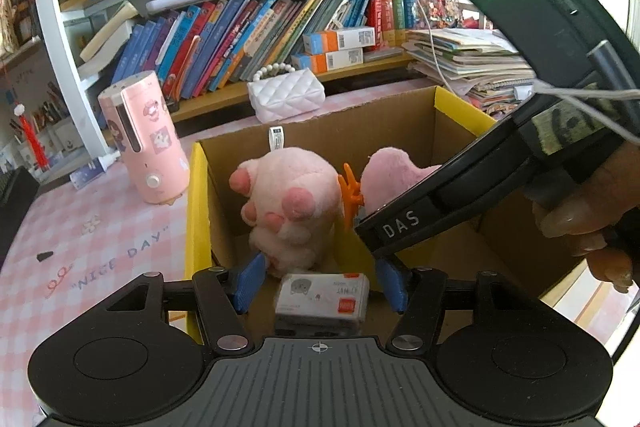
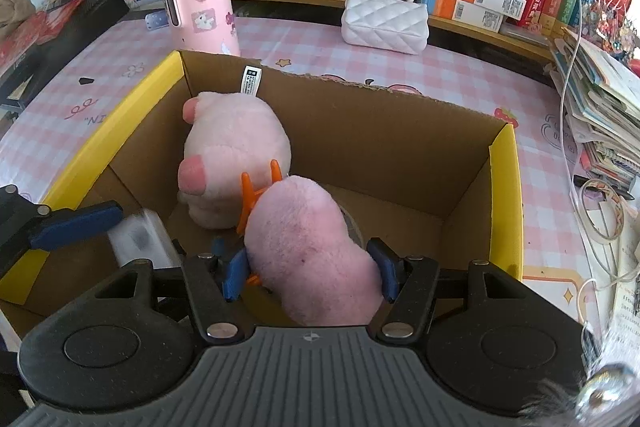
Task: Organize objects
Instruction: 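Lower the staple box into the box and open the left tool while the right tool releases the chick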
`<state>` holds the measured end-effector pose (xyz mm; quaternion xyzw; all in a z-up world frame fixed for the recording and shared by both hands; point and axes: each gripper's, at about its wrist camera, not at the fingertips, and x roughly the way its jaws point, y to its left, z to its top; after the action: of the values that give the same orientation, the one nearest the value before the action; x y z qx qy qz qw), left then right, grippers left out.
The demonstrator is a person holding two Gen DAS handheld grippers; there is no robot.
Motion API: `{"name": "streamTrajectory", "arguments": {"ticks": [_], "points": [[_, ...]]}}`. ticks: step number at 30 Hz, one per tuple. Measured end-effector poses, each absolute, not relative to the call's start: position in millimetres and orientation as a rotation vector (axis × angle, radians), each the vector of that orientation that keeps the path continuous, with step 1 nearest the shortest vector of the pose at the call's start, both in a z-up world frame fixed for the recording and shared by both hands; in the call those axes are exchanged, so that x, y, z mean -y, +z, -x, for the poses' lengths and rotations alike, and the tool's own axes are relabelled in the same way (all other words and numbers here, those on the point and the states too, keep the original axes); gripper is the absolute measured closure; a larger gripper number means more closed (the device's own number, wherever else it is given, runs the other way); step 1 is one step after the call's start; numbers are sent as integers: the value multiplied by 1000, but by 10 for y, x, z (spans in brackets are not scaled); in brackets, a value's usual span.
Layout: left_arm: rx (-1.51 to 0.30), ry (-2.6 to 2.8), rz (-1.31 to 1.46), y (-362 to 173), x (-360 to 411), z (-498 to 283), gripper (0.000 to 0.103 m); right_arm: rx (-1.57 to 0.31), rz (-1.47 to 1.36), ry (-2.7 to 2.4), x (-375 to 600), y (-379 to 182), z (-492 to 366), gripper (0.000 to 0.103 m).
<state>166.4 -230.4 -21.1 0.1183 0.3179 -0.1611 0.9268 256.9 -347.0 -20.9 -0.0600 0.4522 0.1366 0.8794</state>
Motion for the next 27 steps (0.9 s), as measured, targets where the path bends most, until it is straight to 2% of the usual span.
{"name": "streamTrajectory", "arguments": {"ticks": [9,20,21,23,24,27], "points": [[-596,-332,-282,-99,2319,-1495,32,-940,131,281,3467,-212,-2565,44],[-562,-288,-260,20,2206,-1311,27,-931,137,278,3461,-204,-2555,43],[-559,-282,-254,33,2192,-1295,23,-926,139,278,3458,-194,-2552,42],[-552,-271,-239,62,2153,-1260,22,-907,140,283,3456,-170,-2528,35],[-551,-268,-232,77,2134,-1247,22,-894,140,283,3459,-154,-2509,29],[-543,-257,-214,128,2067,-1181,20,-846,131,284,3476,-92,-2424,26]]}}
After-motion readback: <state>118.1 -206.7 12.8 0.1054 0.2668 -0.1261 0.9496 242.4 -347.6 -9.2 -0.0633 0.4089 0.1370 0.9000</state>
